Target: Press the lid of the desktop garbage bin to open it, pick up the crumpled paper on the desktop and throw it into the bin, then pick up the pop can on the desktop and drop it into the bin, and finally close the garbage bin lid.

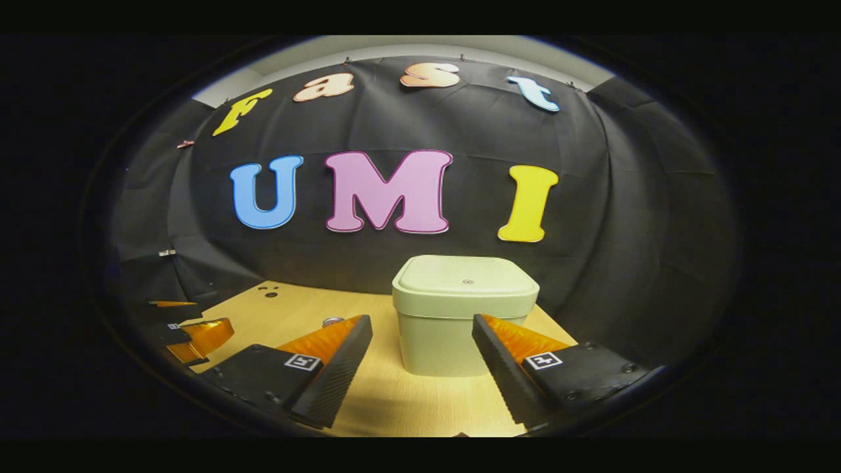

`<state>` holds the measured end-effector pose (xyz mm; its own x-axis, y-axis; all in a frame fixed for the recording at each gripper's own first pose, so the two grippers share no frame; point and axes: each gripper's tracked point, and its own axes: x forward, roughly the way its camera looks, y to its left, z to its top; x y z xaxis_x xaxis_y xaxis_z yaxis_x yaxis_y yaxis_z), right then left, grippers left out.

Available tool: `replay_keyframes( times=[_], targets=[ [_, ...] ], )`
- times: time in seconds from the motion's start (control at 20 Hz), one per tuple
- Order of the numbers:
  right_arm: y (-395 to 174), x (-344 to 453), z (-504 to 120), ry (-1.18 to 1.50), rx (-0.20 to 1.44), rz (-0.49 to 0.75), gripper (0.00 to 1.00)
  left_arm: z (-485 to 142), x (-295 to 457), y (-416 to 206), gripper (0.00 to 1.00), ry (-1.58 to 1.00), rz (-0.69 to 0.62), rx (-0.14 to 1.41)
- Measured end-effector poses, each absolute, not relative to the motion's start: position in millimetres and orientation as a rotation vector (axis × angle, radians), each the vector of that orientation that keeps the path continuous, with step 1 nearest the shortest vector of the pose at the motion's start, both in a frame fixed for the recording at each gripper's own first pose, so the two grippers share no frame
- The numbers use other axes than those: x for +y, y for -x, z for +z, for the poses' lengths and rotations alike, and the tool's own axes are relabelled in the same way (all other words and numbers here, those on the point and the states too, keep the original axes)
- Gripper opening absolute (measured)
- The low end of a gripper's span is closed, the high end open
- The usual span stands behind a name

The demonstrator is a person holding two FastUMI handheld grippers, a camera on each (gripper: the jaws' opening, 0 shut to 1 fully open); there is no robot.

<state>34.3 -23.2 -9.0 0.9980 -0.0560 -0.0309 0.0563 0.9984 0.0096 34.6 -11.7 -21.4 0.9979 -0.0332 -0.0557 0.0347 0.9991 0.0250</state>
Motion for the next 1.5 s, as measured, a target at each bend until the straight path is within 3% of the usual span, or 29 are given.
replay_keyframes(
  times=[0.05, 0.3, 0.4, 0.5, 0.55, 0.6, 0.8, 0.9, 0.95, 1.2, 1.25, 1.45, 1.5],
  targets=[
    [-36, -24, -8, -0.006, 0.026, -0.056, 0.94, -21, -12, -36, 0.96, -0.028, -0.034, 0.057],
    [-43, -19, -4, 0.006, 0.017, -0.035, 0.62, -25, -18, -38, 0.95, -0.039, -0.047, 0.065],
    [-46, -13, -6, 0.024, 0.027, -0.008, 0.58, -25, -19, -39, 0.96, -0.042, -0.048, 0.067],
    [-48, -8, -9, 0.027, 0.040, 0.018, 0.45, -27, -19, -41, 0.96, -0.045, -0.048, 0.071],
    [-47, -7, -11, 0.020, 0.045, 0.023, 0.43, -27, -19, -42, 0.96, -0.047, -0.047, 0.072],
    [-48, -9, -11, 0.014, 0.048, 0.019, 0.29, -26, -18, -42, 0.96, -0.049, -0.046, 0.072],
    [-53, -15, -10, 0.003, 0.040, -0.008, 0.08, -26, -15, -43, 0.96, -0.057, -0.041, 0.068],
    [-54, -13, -14, -0.010, 0.053, 0.006, 0.06, -27, -15, -43, 0.96, -0.056, -0.040, 0.073],
    [-56, -14, -15, -0.019, 0.060, 0.009, 0.10, -27, -14, -44, 0.96, -0.056, -0.038, 0.075],
    [-57, -13, -23, -0.030, 0.104, 0.024, 0.00, -27, -12, -44, 0.96, -0.052, -0.029, 0.072],
    [-56, -14, -26, -0.017, 0.119, 0.026, 0.05, -28, -12, -44, 0.96, -0.052, -0.029, 0.074],
    [-58, -11, -22, -0.023, 0.137, 0.074, 0.05, -31, -14, -43, 0.96, -0.054, -0.030, 0.081],
    [-59, -12, -19, -0.033, 0.137, 0.079, 0.10, -31, -15, -42, 0.96, -0.055, -0.029, 0.083]
  ],
)
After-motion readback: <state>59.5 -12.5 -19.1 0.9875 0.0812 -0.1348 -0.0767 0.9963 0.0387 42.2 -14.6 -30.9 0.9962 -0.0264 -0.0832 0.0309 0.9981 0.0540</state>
